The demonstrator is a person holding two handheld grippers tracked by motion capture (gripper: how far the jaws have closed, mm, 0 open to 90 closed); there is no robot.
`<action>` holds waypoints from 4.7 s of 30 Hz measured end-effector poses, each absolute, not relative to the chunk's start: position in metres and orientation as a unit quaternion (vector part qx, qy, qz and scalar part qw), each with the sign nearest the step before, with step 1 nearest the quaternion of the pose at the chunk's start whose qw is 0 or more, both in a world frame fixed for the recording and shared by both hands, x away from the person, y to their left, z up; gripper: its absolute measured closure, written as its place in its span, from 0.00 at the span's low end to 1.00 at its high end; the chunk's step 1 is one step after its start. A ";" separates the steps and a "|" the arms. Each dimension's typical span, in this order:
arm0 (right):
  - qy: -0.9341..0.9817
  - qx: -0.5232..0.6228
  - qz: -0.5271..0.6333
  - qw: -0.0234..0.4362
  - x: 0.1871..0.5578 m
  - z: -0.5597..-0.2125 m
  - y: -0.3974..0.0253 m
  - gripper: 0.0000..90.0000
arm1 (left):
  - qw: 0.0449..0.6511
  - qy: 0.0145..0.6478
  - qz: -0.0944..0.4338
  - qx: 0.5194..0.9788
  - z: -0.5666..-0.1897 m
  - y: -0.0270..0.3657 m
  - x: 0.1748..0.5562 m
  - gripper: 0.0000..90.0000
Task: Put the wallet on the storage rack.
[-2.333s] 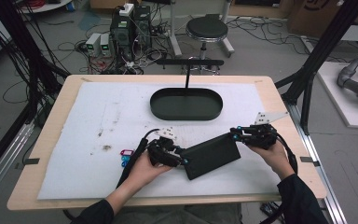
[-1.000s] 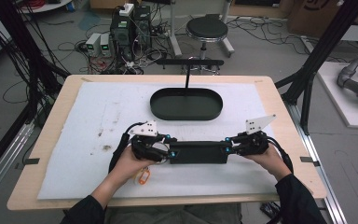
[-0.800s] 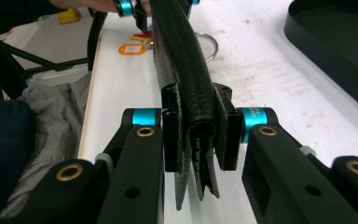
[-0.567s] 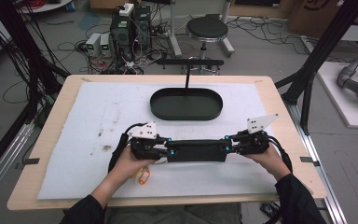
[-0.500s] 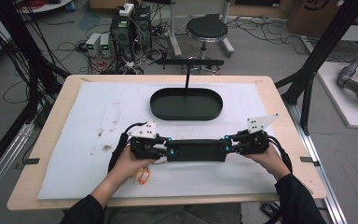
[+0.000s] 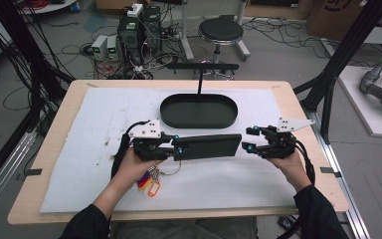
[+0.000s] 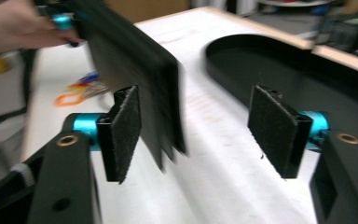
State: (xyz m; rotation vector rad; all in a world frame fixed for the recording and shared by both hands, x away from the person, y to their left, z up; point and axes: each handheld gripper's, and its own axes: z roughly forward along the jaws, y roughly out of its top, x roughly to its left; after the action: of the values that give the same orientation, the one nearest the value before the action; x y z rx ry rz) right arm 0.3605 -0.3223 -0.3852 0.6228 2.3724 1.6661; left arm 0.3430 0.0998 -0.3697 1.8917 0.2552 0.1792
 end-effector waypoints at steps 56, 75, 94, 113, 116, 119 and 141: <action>0.722 0.403 0.505 0.248 0.369 -0.395 -0.361 0.35 | 0.561 0.171 0.195 0.786 -0.376 0.076 0.464 0.82; 0.725 0.400 0.505 0.244 0.369 -0.396 -0.361 0.35 | 0.572 0.225 0.177 0.768 -0.415 0.068 0.491 0.82; 0.730 0.398 0.502 0.240 0.369 -0.398 -0.359 0.35 | 0.522 0.232 0.175 0.802 -0.426 0.073 0.496 0.80; 0.732 0.396 0.501 0.237 0.369 -0.398 -0.358 0.35 | 0.509 0.266 0.175 0.800 -0.426 0.072 0.495 0.61; 0.732 0.396 0.501 0.237 0.369 -0.398 -0.358 0.35 | 0.514 0.276 0.165 0.795 -0.425 0.072 0.495 0.50; 0.733 0.398 0.499 0.234 0.370 -0.399 -0.358 0.35 | 0.509 0.290 0.156 0.795 -0.421 0.073 0.492 0.41; 0.737 0.397 0.495 0.235 0.370 -0.400 -0.356 0.35 | 0.517 0.269 0.150 0.799 -0.397 0.080 0.461 0.34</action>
State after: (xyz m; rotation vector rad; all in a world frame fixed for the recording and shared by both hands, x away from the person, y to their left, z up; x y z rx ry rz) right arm 0.3700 -0.3560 -0.3996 1.0895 2.0220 1.3573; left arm 0.4607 0.0801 -0.3968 1.9168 0.6446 0.3592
